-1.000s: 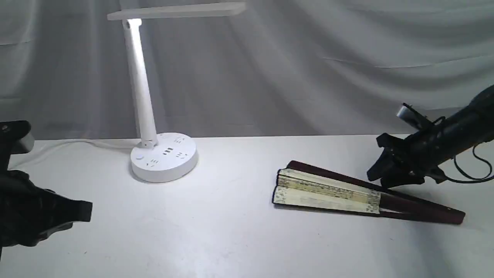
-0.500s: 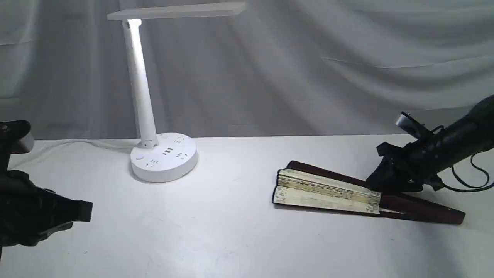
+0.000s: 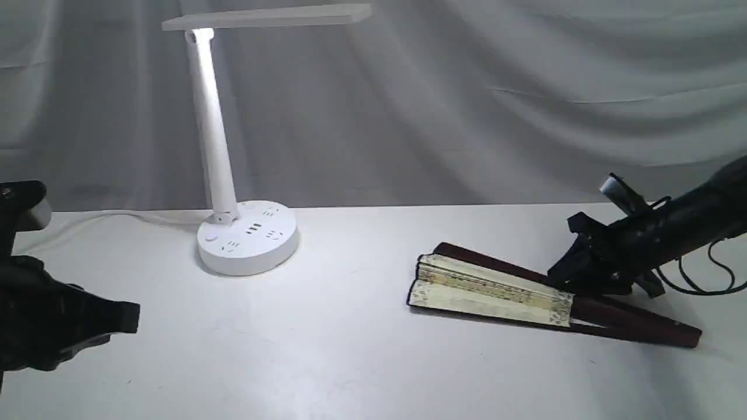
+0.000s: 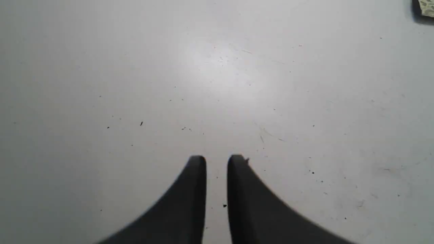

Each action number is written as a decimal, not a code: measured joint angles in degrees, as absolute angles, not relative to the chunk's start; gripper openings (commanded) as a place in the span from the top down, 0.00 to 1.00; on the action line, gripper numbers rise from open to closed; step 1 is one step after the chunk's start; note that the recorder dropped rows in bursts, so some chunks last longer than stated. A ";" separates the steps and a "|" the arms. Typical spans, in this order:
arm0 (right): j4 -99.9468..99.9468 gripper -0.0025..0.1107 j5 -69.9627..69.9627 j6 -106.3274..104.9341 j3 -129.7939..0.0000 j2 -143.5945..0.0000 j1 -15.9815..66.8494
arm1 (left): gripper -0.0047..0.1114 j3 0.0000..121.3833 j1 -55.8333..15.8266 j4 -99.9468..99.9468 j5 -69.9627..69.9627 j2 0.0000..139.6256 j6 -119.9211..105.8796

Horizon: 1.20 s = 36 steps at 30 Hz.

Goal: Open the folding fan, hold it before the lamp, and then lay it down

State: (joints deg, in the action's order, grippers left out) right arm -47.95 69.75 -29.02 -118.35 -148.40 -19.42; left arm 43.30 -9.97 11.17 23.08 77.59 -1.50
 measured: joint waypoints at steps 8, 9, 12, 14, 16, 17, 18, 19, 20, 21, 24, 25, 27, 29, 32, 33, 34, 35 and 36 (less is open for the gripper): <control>-49.56 0.65 69.88 -29.02 -117.75 -148.27 -19.04 | 0.86 43.30 -9.97 11.17 23.08 77.59 -1.51; -49.41 0.65 69.88 -29.02 -117.75 -148.21 -18.73 | 0.86 43.30 -9.97 11.17 23.08 77.59 -1.51; -48.76 0.65 69.88 -29.19 -117.61 -147.84 -17.16 | 0.86 43.30 -9.97 11.17 22.98 77.59 -1.51; -48.77 0.65 69.88 -29.19 -117.52 -147.79 -16.23 | 0.86 43.30 -9.97 11.17 22.98 77.59 -1.51; -48.53 0.65 69.88 -29.19 -117.52 -147.79 -15.38 | 0.86 43.30 -9.97 11.17 22.98 77.59 -1.51; -48.14 0.66 69.88 -29.02 -117.52 -147.79 -14.68 | 0.86 43.30 -9.97 11.17 22.98 77.59 -1.51; -47.66 0.66 69.88 -29.02 -117.52 -147.69 -14.22 | 0.86 43.30 -9.97 11.17 22.98 77.59 -1.51; -47.00 0.67 69.88 -28.80 -117.52 -147.41 -13.74 | 0.86 43.30 -9.97 11.17 22.98 77.59 -1.51; -46.36 0.68 69.88 -28.61 -117.52 -147.28 -13.35 | 0.86 43.30 -9.97 11.17 22.98 77.59 -1.51; -46.02 0.69 69.88 -28.60 -117.52 -147.17 -12.86 | 0.86 43.30 -9.97 11.17 22.98 77.59 -1.51; -44.70 0.69 69.88 -28.47 -117.52 -147.15 -12.11 | 0.86 43.30 -9.97 11.17 22.98 77.59 -1.51; -44.12 0.69 69.88 -28.35 -117.52 -146.93 -12.01 | 0.86 43.30 -9.97 11.17 22.98 77.59 -1.51; -42.54 0.69 69.88 -27.23 -117.52 -146.65 -12.01 | 0.86 43.30 -9.97 11.17 22.98 77.59 -1.51; -41.48 0.71 69.92 -26.58 -117.52 -146.51 -12.01 | 0.86 43.30 -9.97 11.17 22.98 77.59 -1.51; -41.48 0.82 70.02 -26.18 -117.52 -146.41 -12.01 | 0.86 43.30 -9.97 11.17 22.98 77.59 -1.51; -41.48 0.87 70.28 -26.37 -117.52 -146.41 -12.01 | 0.86 43.30 -9.97 11.17 22.98 77.59 -1.51; -41.48 0.92 70.62 -26.41 -117.52 -146.31 -12.01 | 0.86 43.30 -9.97 11.17 22.98 77.59 -1.51; -41.58 0.95 70.71 -26.65 -117.52 -146.30 -12.01 | 0.86 43.30 -9.97 11.17 22.98 77.59 -1.51; -41.84 0.98 70.71 -26.79 -117.52 -146.22 -12.01 | 0.86 43.30 -9.97 11.17 22.98 77.59 -1.51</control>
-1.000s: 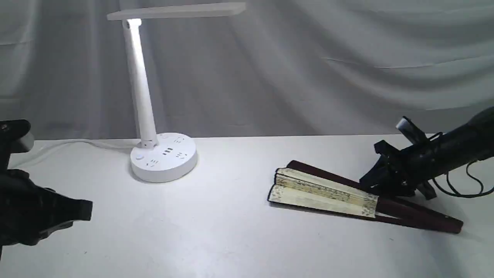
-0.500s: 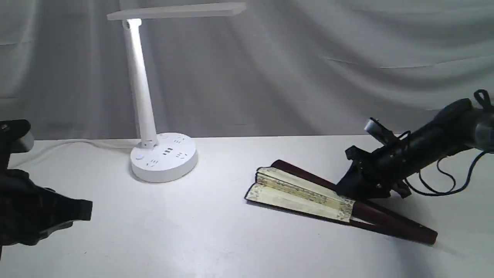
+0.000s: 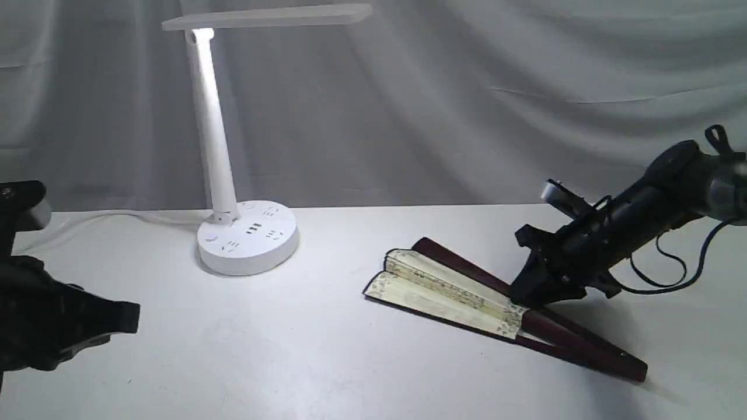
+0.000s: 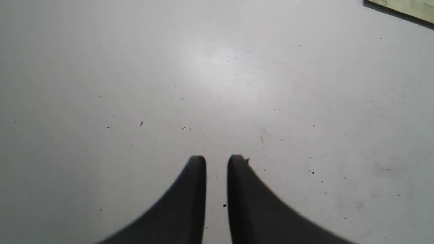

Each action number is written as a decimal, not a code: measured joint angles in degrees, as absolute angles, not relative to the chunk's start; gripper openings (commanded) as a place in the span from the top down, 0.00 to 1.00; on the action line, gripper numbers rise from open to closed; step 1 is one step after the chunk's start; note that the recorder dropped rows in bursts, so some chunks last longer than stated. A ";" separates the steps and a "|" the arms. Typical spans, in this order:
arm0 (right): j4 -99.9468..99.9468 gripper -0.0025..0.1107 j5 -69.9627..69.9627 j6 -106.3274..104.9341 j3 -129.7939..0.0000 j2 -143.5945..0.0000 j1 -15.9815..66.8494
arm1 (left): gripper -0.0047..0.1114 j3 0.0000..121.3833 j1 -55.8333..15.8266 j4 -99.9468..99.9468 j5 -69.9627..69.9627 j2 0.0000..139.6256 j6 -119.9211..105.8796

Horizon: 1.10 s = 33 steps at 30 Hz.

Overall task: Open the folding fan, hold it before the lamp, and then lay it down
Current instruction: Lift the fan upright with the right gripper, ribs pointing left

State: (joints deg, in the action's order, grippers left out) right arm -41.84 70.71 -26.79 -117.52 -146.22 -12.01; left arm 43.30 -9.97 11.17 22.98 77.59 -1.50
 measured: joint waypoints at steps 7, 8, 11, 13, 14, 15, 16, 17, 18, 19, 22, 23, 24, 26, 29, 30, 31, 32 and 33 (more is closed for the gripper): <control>-45.61 0.98 70.77 -27.14 -117.52 -146.17 -12.11 | 0.86 43.30 -9.97 11.17 22.98 77.59 -1.51; -46.49 0.98 70.77 -27.33 -117.52 -146.17 -12.11 | 0.86 43.30 -9.97 11.17 22.98 77.59 -1.51; -49.67 0.98 70.77 -27.90 -117.52 -145.93 -12.11 | 0.86 43.30 -9.97 11.17 22.98 77.59 -1.51; -51.55 0.98 70.77 -28.12 -117.52 -145.86 -12.11 | 0.86 43.30 -9.97 11.17 23.41 77.59 -1.51; -52.05 0.98 70.65 -28.12 -117.52 -145.86 -12.11 | 0.86 43.30 -9.97 11.17 23.85 77.59 -1.51; -52.50 0.98 70.65 -28.12 -117.52 -145.86 -12.11 | 0.86 43.30 -9.97 11.17 24.26 77.59 -1.51; -52.87 0.98 70.53 -28.12 -117.52 -145.86 -12.11 | 0.86 43.30 -9.97 11.17 24.52 77.59 -1.51; -53.44 0.98 70.53 -28.23 -117.52 -145.86 -12.11 | 0.86 43.30 -9.97 11.17 24.79 77.59 -1.51; -54.05 0.98 70.53 -28.39 -117.52 -145.86 -12.11 | 0.86 43.30 -9.97 11.17 25.06 77.59 -1.51; -55.10 0.98 70.53 -28.54 -117.52 -145.86 -12.11 | 0.86 43.30 -9.97 10.73 25.36 77.59 -1.51; -58.14 0.98 70.42 -29.20 -117.52 -145.86 -12.11 | 0.86 43.30 -9.97 8.56 25.49 77.59 -1.51; -59.54 0.98 70.32 -29.20 -117.52 -145.86 -12.11 | 0.86 43.30 -9.97 8.09 25.49 77.59 -1.51; -60.76 0.98 70.32 -29.31 -117.52 -145.86 -12.11 | 0.86 43.30 -9.97 7.77 25.49 77.59 -1.51; -62.38 0.98 70.32 -29.42 -117.52 -145.86 -12.11 | 0.86 43.30 -9.97 7.34 25.49 77.59 -1.51; -63.23 0.98 70.32 -29.42 -117.52 -145.86 -12.11 | 0.86 43.30 -9.97 7.23 24.70 77.59 -1.51; -63.59 0.98 70.32 -29.42 -117.39 -145.86 -12.11 | 0.86 43.30 -9.97 7.23 24.12 77.59 -1.51; -64.49 0.98 70.32 -29.42 -117.17 -145.86 -12.11 | 0.86 43.30 -9.97 7.61 23.71 77.59 -1.51; -64.97 0.98 70.32 -29.42 -116.93 -145.71 -12.11 | 0.86 43.30 -9.97 7.91 23.31 77.59 -1.51; -65.95 0.98 70.21 -29.53 -116.20 -145.59 -12.11 | 0.86 43.30 -9.97 8.22 22.93 77.59 -1.51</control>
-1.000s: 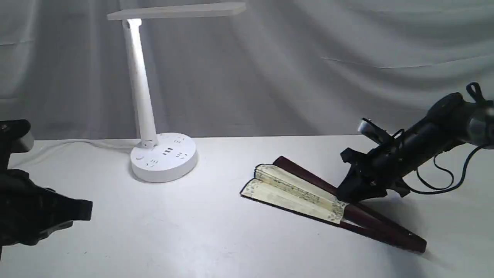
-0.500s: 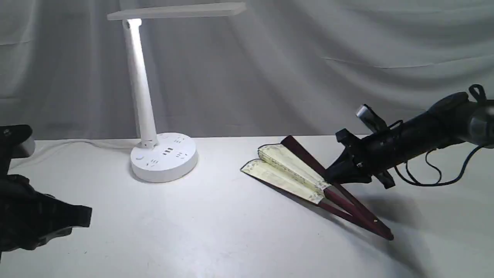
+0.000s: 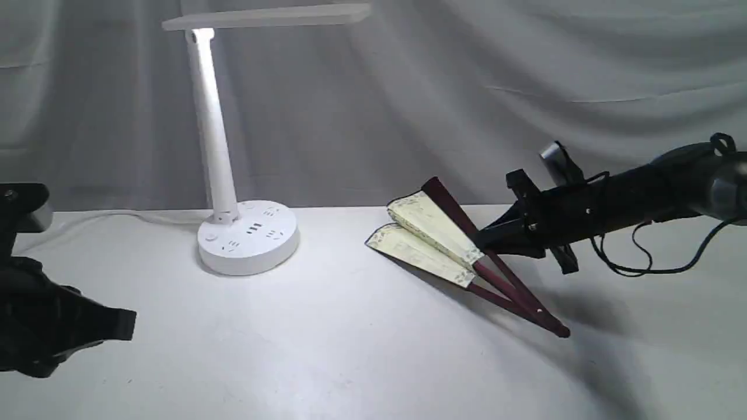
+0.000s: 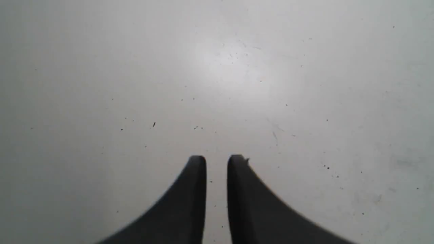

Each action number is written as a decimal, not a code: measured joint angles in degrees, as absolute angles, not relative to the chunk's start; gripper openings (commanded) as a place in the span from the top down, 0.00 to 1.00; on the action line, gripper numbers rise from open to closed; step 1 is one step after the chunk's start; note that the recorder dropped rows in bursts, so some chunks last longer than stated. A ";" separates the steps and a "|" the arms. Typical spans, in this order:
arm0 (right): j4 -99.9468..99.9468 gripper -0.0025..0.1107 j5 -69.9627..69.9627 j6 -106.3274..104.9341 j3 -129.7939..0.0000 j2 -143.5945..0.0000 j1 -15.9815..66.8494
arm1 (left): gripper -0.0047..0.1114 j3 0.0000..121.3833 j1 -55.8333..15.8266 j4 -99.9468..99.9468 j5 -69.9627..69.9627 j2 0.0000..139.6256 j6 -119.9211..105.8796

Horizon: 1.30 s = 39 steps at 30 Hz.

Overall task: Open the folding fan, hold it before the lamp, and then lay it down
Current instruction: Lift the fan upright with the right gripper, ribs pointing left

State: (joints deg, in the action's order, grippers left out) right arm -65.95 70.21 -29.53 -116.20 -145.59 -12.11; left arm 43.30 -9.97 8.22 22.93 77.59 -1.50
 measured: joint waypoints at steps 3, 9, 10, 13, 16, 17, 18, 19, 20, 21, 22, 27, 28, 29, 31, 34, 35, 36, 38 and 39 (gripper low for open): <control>-69.28 0.98 69.91 -30.66 -113.86 -145.12 -12.11 | 0.86 43.30 -9.97 8.65 22.45 77.59 -1.51; -71.28 0.98 69.70 -33.14 -106.76 -143.11 -12.11 | 0.86 43.30 -9.97 9.12 22.45 77.59 -1.51; -71.40 0.98 69.70 -33.75 -105.54 -142.60 -12.11 | 0.86 43.30 -9.97 9.24 22.45 77.59 -1.51; -71.61 0.98 69.70 -35.03 -102.35 -140.50 -12.11 | 0.86 43.30 -9.97 9.24 22.21 77.59 -1.51; -71.74 0.98 69.70 -35.94 -99.67 -138.31 -12.11 | 0.86 43.30 -9.97 9.76 22.21 77.59 -1.51; -71.99 0.98 69.70 -36.42 -98.62 -137.40 -12.11 | 0.86 43.30 -9.97 9.93 22.21 77.59 -1.51; -72.29 0.98 69.70 -36.92 -97.72 -136.48 -12.11 | 0.86 43.30 -9.97 10.05 22.21 77.59 -1.55; -72.55 0.98 69.60 -37.46 -96.58 -135.53 -12.11 | 0.86 43.30 -9.97 10.05 22.44 77.59 -2.22; -72.82 0.98 69.60 -37.82 -95.62 -134.73 -12.11 | 0.86 43.30 -9.97 10.05 22.82 77.59 -3.10; -72.92 0.98 69.60 -38.33 -94.13 -133.54 -12.11 | 0.86 43.30 -9.97 10.05 23.68 77.59 -4.28; -73.06 0.98 69.60 -38.78 -93.36 -132.94 -12.11 | 0.86 43.30 -9.97 10.05 24.20 77.59 -4.74; -73.69 0.98 69.60 -40.96 -85.88 -128.53 -12.11 | 0.88 43.30 -9.97 10.05 27.08 77.59 -7.62; -73.83 0.98 69.60 -41.08 -84.39 -127.86 -12.11 | 0.90 43.30 -9.97 10.05 27.20 77.59 -8.22; -73.83 0.98 69.60 -41.20 -82.98 -127.23 -12.11 | 0.91 43.30 -9.97 10.05 27.31 77.59 -8.55; -73.83 0.98 69.50 -41.82 -80.52 -126.08 -12.11 | 0.92 43.30 -9.97 10.05 27.31 77.59 -8.88; -73.96 0.98 69.50 -43.58 -76.59 -123.82 -12.11 | 0.93 42.25 -9.97 10.05 25.29 76.73 -9.90; -73.96 0.98 69.50 -44.11 -75.57 -123.34 -12.11 | 0.93 41.23 -9.97 10.05 24.17 76.20 -10.05; -74.24 0.98 69.50 -44.70 -74.37 -122.50 -12.11 | 0.93 40.24 -9.97 10.05 22.81 75.60 -10.20; -74.50 0.98 69.50 -45.73 -72.42 -120.87 -12.11 | 0.93 36.94 -9.97 10.41 18.03 73.59 -10.42; -74.62 0.98 69.50 -46.49 -71.20 -120.05 -12.11 | 0.93 35.92 -9.97 10.89 16.41 72.96 -10.42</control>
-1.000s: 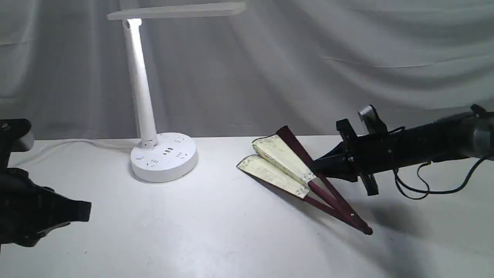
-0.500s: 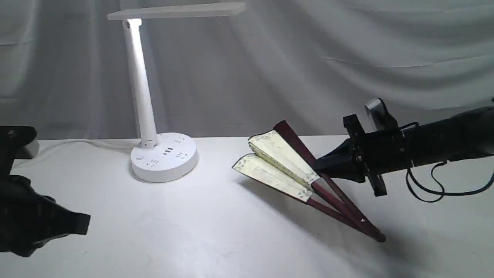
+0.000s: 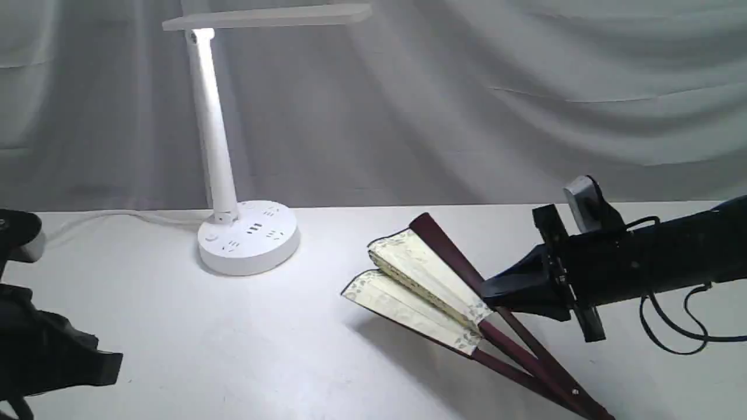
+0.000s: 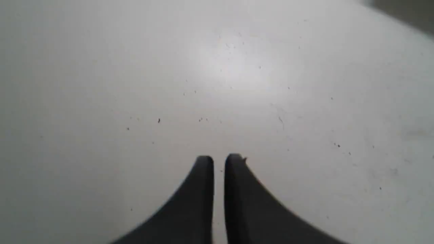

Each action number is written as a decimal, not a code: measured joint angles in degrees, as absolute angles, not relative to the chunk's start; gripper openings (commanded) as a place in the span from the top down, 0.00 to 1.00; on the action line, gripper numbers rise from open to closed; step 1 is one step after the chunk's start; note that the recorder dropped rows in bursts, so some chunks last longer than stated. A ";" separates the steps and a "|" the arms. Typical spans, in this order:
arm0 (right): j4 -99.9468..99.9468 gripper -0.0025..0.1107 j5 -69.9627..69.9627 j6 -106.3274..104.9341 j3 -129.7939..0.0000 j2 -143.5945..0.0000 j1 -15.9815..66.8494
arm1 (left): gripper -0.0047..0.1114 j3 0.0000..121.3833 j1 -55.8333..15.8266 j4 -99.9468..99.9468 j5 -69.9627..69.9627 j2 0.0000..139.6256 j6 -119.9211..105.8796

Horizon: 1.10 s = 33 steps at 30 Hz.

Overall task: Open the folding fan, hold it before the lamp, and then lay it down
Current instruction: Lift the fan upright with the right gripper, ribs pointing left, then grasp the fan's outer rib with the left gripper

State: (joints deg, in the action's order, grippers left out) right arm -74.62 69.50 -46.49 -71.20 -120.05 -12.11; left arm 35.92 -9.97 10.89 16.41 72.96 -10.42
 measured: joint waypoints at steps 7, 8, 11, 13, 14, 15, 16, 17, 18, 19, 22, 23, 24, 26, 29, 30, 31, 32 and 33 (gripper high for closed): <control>-75.25 0.98 69.50 -49.59 -65.92 -115.79 -12.11 | 0.93 24.24 -9.97 13.63 -4.58 66.85 -10.40; -75.25 0.98 69.50 -49.72 -65.30 -115.33 -12.11 | 0.93 22.76 -9.97 13.78 -7.32 66.42 -9.97; -75.52 0.98 69.50 -50.19 -63.67 -114.27 -12.11 | 0.93 18.42 -9.97 13.78 -15.40 66.00 -7.16; -75.60 0.98 69.50 -50.50 -62.86 -113.84 -12.11 | 0.93 15.91 -9.97 13.78 -20.20 65.86 -4.63; -75.86 0.98 69.50 -50.88 -62.10 -113.71 -12.11 | 0.93 14.57 -9.97 13.67 -22.87 65.86 -2.96; -76.12 0.98 69.50 -51.13 -61.61 -113.71 -12.11 | 0.93 13.61 -9.97 13.28 -25.01 65.86 -1.54; -76.64 0.98 69.50 -51.53 -61.01 -113.71 -12.11 | 0.93 12.35 -9.97 12.18 -28.06 65.81 0.77; -76.81 0.98 69.39 -51.79 -60.42 -113.71 -12.11 | 0.93 11.47 -9.97 10.83 -30.32 65.71 2.79; -77.41 0.98 69.39 -52.41 -59.90 -113.71 -12.11 | 0.93 11.07 -9.97 9.45 -31.78 65.72 3.97; -77.54 0.98 69.39 -52.68 -59.50 -113.71 -12.11 | 0.93 10.63 -9.97 7.59 -32.99 65.72 5.95; -78.35 0.98 69.39 -53.56 -58.88 -113.71 -12.11 | 0.92 10.44 -9.97 2.02 -34.75 65.72 12.82; -78.67 0.98 69.39 -53.89 -58.78 -113.71 -12.11 | 0.91 10.44 -9.97 0.00 -35.36 65.72 15.54; -79.01 0.98 69.39 -54.04 -58.64 -113.71 -12.11 | 0.89 10.44 -9.97 -1.22 -35.92 65.98 17.83; -79.53 0.98 69.39 -54.27 -58.54 -113.71 -12.11 | 0.82 10.44 -9.97 -4.55 -38.69 67.42 24.00; -80.30 0.98 69.39 -54.56 -58.54 -113.71 -12.11 | 0.74 10.44 -9.97 -8.21 -42.48 70.77 29.42; -80.60 0.98 69.39 -54.67 -58.54 -113.71 -12.11 | 0.71 10.44 -9.97 -9.72 -43.89 72.43 31.08; -80.69 0.98 69.39 -54.92 -58.54 -113.71 -12.11 | 0.69 10.44 -9.97 -10.72 -45.29 74.20 32.76; -80.72 0.98 69.39 -55.09 -58.54 -113.71 -12.11 | 0.66 10.44 -9.97 -11.84 -46.75 76.12 34.55; -80.72 0.98 69.39 -55.23 -58.54 -113.71 -12.11 | 0.64 10.44 -9.97 -13.00 -48.34 78.53 36.64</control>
State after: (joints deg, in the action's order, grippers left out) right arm -80.72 69.39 -55.23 -58.54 -113.71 -12.11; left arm 10.44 -9.97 -13.00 -48.34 78.53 36.64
